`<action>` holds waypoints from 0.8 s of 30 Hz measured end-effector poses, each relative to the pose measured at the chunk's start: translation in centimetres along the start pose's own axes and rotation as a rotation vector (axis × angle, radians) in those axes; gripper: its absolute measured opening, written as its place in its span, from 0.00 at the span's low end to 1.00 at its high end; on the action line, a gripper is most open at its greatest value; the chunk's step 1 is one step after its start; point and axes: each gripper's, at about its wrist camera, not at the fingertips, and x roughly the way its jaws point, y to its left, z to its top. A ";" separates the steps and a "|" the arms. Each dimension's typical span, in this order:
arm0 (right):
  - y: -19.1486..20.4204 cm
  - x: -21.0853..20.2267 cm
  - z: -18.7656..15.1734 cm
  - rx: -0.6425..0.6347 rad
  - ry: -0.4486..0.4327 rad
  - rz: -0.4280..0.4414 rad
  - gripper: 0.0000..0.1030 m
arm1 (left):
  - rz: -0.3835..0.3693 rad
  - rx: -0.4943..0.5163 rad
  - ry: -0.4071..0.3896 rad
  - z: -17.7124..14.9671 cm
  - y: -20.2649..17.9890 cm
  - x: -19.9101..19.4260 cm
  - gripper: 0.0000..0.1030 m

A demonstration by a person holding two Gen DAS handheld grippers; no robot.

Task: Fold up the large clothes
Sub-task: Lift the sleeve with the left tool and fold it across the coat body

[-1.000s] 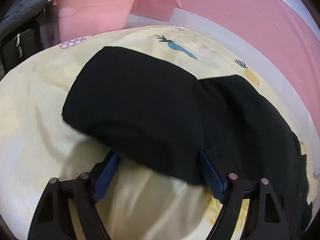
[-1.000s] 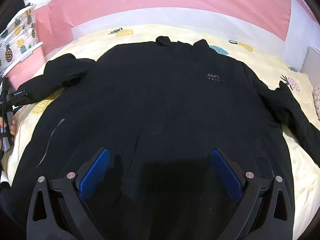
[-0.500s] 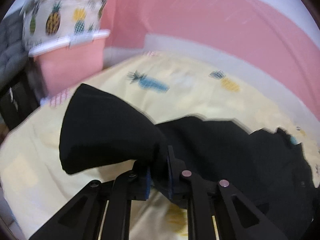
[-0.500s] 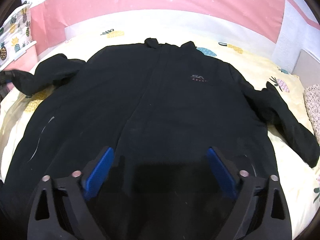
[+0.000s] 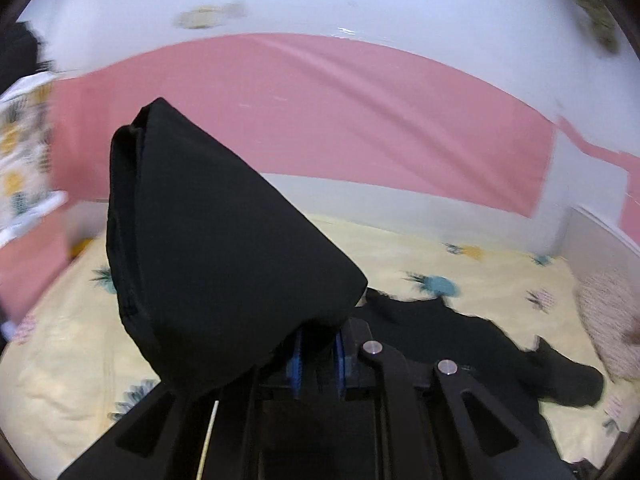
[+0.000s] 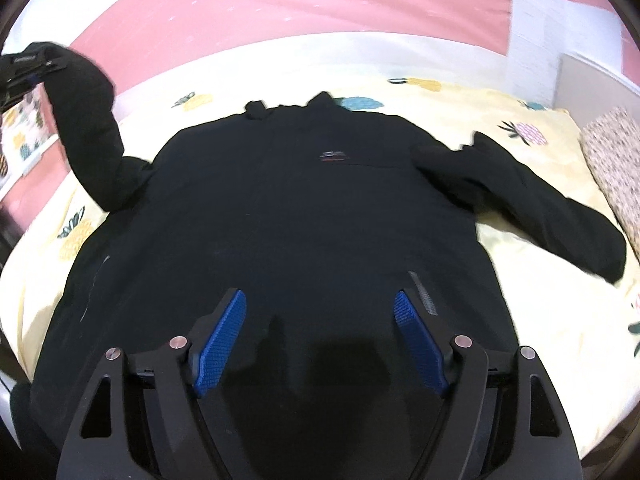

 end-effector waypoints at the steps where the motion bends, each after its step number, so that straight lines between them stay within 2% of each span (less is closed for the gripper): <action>1: -0.5 -0.1 0.0 0.011 -0.002 -0.002 0.75 | -0.029 0.014 0.016 -0.2 -1.4 1.0 0.12; 7: -3.9 0.0 -0.7 0.088 0.002 -0.011 0.75 | -0.180 0.101 0.190 -4.9 -10.6 9.0 0.12; 10: -5.4 0.5 -1.0 0.116 0.023 0.003 0.75 | -0.216 0.123 0.301 -8.7 -13.9 13.2 0.13; 14: -7.3 1.2 -1.5 0.160 0.040 0.012 0.75 | -0.283 0.126 0.417 -13.5 -16.5 16.6 0.30; 17: -8.4 1.5 -1.7 0.188 0.038 0.012 0.75 | -0.304 0.152 0.481 -15.6 -17.5 16.9 0.37; 19: -8.8 1.6 -1.5 0.199 0.032 0.009 0.75 | -0.332 0.147 0.492 -15.6 -17.7 16.4 0.45; 20: -9.0 1.5 -1.4 0.204 0.026 0.012 0.75 | -0.356 0.135 0.493 -15.4 -17.7 15.7 0.53; 21: -9.0 1.4 -1.2 0.207 0.019 0.016 0.75 | -0.387 0.122 0.487 -14.9 -17.5 15.0 0.65; 22: -9.0 1.3 -0.9 0.210 0.012 0.019 0.75 | -0.413 0.112 0.477 -14.4 -17.5 14.7 0.70; 24: -8.8 1.1 -0.5 0.213 0.002 0.025 0.75 | -0.450 0.105 0.446 -13.4 -17.1 13.0 0.74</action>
